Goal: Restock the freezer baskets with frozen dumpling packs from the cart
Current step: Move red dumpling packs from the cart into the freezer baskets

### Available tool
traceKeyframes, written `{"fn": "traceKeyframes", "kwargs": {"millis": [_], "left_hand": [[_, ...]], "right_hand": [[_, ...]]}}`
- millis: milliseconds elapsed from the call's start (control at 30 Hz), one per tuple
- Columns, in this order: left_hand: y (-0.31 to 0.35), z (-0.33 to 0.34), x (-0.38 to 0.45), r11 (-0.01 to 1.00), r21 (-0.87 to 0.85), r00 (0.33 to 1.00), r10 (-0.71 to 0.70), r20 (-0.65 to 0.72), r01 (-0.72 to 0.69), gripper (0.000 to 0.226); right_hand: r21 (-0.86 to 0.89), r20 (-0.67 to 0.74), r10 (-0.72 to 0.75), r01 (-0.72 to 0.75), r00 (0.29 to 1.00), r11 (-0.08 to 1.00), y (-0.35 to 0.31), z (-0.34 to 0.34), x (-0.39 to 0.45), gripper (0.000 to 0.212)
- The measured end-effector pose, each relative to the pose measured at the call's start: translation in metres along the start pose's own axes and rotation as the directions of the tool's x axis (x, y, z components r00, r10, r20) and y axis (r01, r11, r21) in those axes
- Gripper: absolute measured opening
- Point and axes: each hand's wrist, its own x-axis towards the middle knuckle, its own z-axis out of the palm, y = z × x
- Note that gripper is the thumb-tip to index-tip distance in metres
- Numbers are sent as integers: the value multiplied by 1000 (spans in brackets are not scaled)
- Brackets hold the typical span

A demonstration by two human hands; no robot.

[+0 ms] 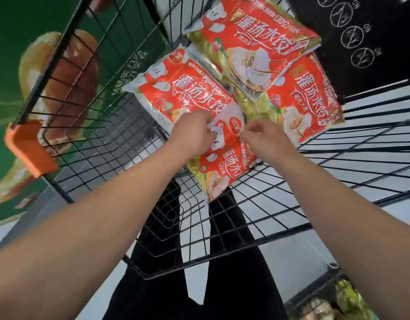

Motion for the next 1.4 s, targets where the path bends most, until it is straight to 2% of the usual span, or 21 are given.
{"fn": "traceKeyframes", "kwargs": {"millis": [67,133,167,200,267,333,433,500,600,700,800,900,1033,1133,1267,1400], "left_hand": [[-12,-13,-16,991,-108,996,80,-49,-85,22],[-30,-28,-29,941,-335,994,19,-104,-52,16],[-39,-35,-36,854,-521,991,-76,-109,8,11],[-48,-41,-42,707,-704,980,-178,-92,63,8],[-63,-43,-47,409,-906,938,-345,-43,109,13],[-74,-41,-47,245,-957,881,-472,23,156,19],[-82,-31,-45,105,-968,816,-563,131,228,20],[-89,-22,-47,27,-970,792,-583,182,244,18],[-94,-9,-50,-73,-970,760,-610,226,231,12],[-108,1,-53,-191,-956,748,-595,294,224,6],[-122,4,-59,-192,-942,771,-542,335,274,17],[-123,-1,-63,-147,-939,808,-479,344,312,16],[-124,-10,-72,0,-935,834,-452,317,356,25],[-120,-30,-93,113,-923,840,-465,277,367,17],[-106,-66,-133,205,-927,878,-434,201,313,7],[-105,-110,-184,298,-936,923,-378,68,190,14]], "right_hand": [[79,-63,-4,9,998,997,-4,-1,-2,20],[124,-186,-5,28,983,992,-9,-2,-4,15],[145,-238,1,35,971,989,-9,-2,-4,14],[182,-264,11,38,965,983,-9,0,-4,13],[242,-234,47,11,971,970,-12,6,-5,15],[286,-159,78,-30,984,958,-15,19,-2,15],[388,-113,120,-68,986,919,-14,37,2,19],[513,-45,179,-131,983,848,-11,48,2,22],[606,118,256,-274,959,747,0,55,-3,12],[603,151,270,-305,951,737,7,61,-5,20],[605,76,239,-235,968,761,0,62,-2,24],[582,-70,242,-157,968,798,-6,57,1,15],[551,-157,181,-66,971,832,-22,49,-18,17],[535,-209,129,3,969,845,-39,44,-52,17],[555,-242,99,54,965,830,-57,38,-107,17],[593,-292,61,131,954,794,-81,41,-166,12]]}}
